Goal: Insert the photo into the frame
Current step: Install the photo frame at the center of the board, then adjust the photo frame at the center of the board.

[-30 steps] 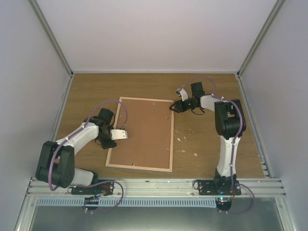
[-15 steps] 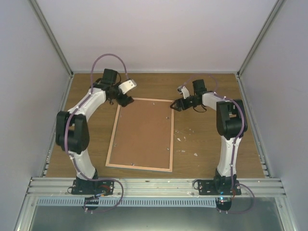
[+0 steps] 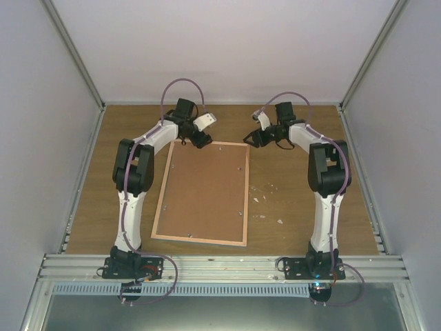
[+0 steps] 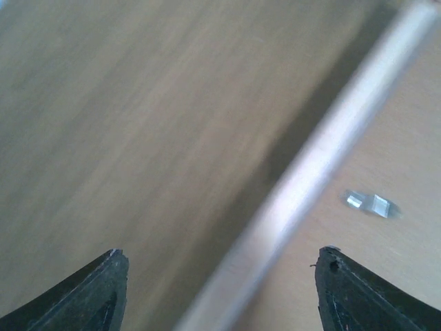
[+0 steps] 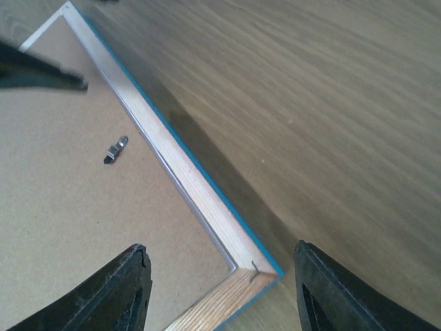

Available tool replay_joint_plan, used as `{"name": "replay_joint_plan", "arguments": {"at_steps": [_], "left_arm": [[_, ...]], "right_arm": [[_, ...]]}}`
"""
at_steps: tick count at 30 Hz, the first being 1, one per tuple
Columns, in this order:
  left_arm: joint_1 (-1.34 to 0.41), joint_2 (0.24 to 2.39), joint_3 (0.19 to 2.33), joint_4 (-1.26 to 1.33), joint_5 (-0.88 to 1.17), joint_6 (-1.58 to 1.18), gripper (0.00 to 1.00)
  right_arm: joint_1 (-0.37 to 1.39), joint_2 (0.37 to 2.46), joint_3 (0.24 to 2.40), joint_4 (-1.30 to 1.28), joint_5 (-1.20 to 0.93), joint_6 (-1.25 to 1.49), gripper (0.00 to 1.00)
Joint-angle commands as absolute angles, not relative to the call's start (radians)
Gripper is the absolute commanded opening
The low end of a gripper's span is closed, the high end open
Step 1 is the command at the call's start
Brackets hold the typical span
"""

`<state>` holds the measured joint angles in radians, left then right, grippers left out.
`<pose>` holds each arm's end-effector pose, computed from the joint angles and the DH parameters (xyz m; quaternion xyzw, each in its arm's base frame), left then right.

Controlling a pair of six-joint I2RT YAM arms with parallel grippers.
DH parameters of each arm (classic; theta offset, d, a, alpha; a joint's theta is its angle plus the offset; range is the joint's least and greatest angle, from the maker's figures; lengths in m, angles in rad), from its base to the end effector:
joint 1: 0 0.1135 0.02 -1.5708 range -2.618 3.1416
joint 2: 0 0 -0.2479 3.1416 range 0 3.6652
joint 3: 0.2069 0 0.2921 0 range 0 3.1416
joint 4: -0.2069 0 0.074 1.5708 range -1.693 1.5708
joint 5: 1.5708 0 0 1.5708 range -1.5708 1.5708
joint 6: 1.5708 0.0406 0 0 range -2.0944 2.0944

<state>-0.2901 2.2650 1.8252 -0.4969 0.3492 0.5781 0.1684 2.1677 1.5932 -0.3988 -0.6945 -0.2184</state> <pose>0.5032 -0.1647 0.1463 0.4427 0.8261 -0.1193 0.3275 0.4798 0.1079 0.1266 -0.2710 0.8627 0.3182 0.2848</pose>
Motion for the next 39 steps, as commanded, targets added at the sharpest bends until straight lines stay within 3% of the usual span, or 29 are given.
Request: {"name": "replay_joint_plan", "arguments": {"at_steps": [1,6,9,11,13,15,19,24,30,39], "left_arm": [[-0.295,2.103,1.651,-0.503,0.459,0.708,0.77],[-0.29,1.779,1.303,-0.579,0.477,0.975,0.84],[-0.291,1.642,1.18,-0.674,0.49,1.058,0.84],[-0.296,1.586,1.135,-0.754,0.542,1.09,0.84],[-0.314,1.531,1.069,-0.775,0.606,1.071,0.88],[-0.364,1.473,0.997,-0.795,0.621,1.074,0.98],[-0.452,1.338,0.874,-0.782,0.595,1.023,0.99],[-0.549,1.171,0.726,-0.742,0.529,0.921,0.99],[-0.671,1.094,0.599,-0.671,0.38,0.899,0.99],[-0.733,1.153,0.527,-0.586,0.232,0.886,0.99]], "right_arm": [[0.178,2.185,1.645,-0.465,-0.753,-0.308,0.58],[0.222,2.119,1.553,-0.461,-0.779,-0.364,0.58],[0.248,2.106,1.528,-0.443,-0.73,-0.377,0.61],[0.249,2.127,1.58,-0.449,-0.7,-0.359,0.57],[0.25,2.157,1.644,-0.424,-0.624,-0.306,0.48],[0.255,2.204,1.721,-0.402,-0.556,-0.266,0.45],[0.284,2.314,1.87,-0.44,-0.514,-0.269,0.51],[0.332,2.366,1.898,-0.426,-0.448,-0.304,0.54],[0.369,2.403,1.903,-0.425,-0.369,-0.355,0.55],[0.402,2.399,1.817,-0.421,-0.271,-0.447,0.56]]}}
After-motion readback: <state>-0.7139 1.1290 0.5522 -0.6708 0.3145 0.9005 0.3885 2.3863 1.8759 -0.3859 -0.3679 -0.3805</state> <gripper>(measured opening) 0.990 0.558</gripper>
